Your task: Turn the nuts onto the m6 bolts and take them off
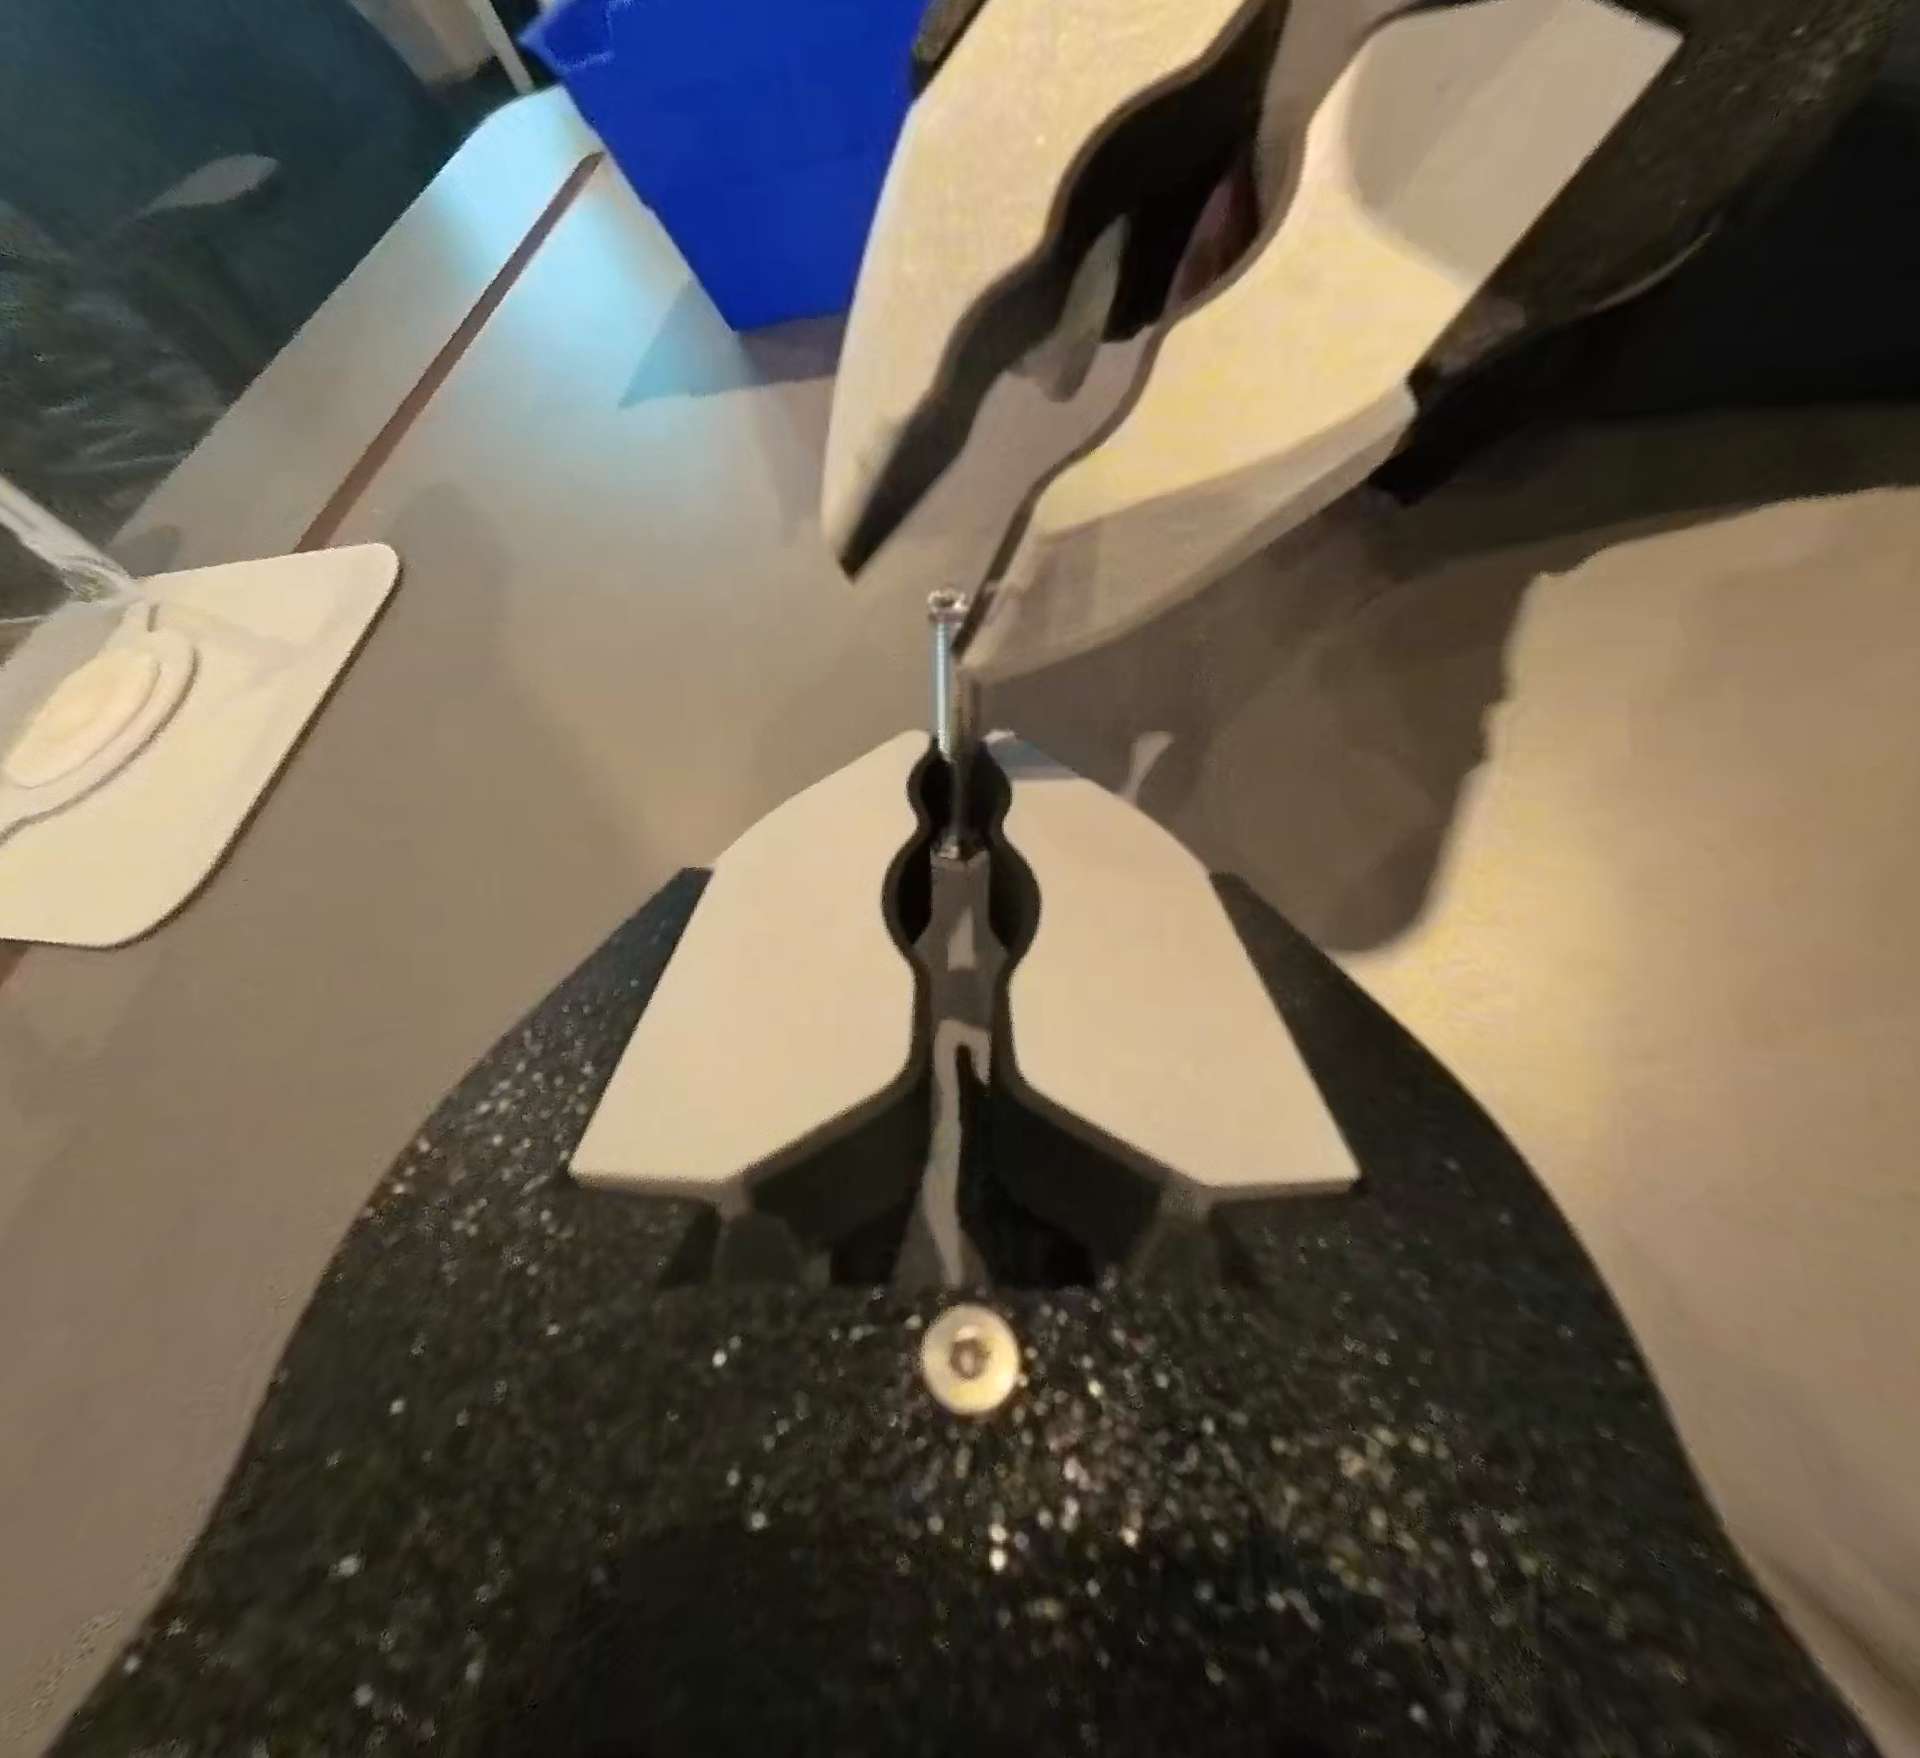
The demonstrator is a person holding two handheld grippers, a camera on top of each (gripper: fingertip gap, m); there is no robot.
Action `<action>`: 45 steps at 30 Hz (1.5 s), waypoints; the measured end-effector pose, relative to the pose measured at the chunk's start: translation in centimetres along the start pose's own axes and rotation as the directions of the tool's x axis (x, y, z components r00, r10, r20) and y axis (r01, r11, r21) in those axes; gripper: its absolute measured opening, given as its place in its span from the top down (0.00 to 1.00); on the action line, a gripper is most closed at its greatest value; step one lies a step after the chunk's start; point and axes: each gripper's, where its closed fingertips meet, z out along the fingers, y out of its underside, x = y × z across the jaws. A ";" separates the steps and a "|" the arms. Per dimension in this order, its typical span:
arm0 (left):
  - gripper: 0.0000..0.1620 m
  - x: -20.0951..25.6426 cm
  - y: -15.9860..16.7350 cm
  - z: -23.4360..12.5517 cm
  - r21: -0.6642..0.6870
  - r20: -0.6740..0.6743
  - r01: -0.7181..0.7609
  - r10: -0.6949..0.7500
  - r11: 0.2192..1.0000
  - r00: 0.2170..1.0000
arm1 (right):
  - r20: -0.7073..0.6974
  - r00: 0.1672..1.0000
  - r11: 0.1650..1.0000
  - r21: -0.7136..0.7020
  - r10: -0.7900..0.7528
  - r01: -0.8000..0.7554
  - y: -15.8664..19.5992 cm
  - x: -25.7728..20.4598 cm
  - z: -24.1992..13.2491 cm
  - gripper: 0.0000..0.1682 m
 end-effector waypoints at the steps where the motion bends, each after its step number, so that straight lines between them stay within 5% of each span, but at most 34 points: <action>1: 0.97 -0.2 -0.1 -0.1 0.013 -0.005 0.031 -0.031 0.999 0.999 | 0.005 0.998 0.998 0.006 0.058 -0.058 0.1 0.5 -0.2 0.85; 6: 0.97 -0.5 -2.1 -1.7 0.199 -0.091 0.142 -0.126 0.970 0.988 | -0.107 0.953 0.949 -0.116 0.282 -0.293 4.1 5.2 -2.1 0.87; 10: 0.97 -0.7 -3.1 -2.7 0.285 -0.176 0.237 -0.192 0.929 0.965 | -0.069 0.897 0.849 -0.300 0.437 -0.436 8.0 4.8 -2.4 0.87; 19: 0.97 -0.9 -3.1 -2.8 0.285 -0.203 0.285 -0.233 0.915 0.951 | -0.097 0.923 0.810 -0.453 0.371 -0.373 10.8 3.8 -1.9 0.85; 27: 0.97 0.5 -2.3 -1.7 0.181 -0.228 0.235 -0.191 0.955 0.955 | -0.105 0.921 0.795 -0.475 0.375 -0.378 11.1 3.7 -1.7 0.93; 36: 0.97 3.1 -1.8 -1.4 0.101 -0.386 0.188 -0.135 0.977 0.913 | 0.258 0.913 0.948 -0.052 0.316 -0.313 0.9 0.7 -2.7 0.94; 45: 0.97 4.2 -1.0 -0.7 0.029 -0.402 0.110 -0.090 0.993 0.911 | 0.370 0.901 0.970 -0.007 0.228 -0.243 -0.9 -1.8 -2.9 0.94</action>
